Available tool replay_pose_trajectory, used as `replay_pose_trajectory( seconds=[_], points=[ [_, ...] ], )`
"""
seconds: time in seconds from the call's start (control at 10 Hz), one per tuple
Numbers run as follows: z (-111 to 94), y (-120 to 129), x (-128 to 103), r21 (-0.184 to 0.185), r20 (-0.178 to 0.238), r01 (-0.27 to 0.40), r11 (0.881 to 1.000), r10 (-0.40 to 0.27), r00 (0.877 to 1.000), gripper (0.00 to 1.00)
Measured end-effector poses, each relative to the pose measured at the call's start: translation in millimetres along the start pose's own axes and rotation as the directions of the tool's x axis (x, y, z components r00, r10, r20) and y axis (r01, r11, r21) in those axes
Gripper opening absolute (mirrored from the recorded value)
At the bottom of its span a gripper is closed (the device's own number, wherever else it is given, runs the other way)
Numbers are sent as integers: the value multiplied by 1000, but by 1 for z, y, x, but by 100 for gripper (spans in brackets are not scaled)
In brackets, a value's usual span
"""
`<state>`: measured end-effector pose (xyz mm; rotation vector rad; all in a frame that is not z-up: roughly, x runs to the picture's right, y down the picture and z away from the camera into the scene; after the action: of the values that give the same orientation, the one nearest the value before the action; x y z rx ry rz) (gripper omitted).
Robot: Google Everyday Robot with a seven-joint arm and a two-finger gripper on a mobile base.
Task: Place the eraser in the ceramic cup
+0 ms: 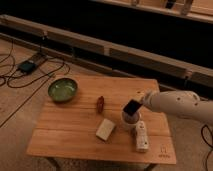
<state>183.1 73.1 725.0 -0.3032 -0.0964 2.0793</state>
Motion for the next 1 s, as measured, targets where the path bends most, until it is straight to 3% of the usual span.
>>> replay_pose_trajectory(
  seconds=[0.2, 1.0],
  points=[
    [0, 0, 1, 2, -2, 8, 1000, -8, 1000, 1],
    [-1, 10, 4, 1, -35, 35, 999, -35, 999, 77]
  ],
)
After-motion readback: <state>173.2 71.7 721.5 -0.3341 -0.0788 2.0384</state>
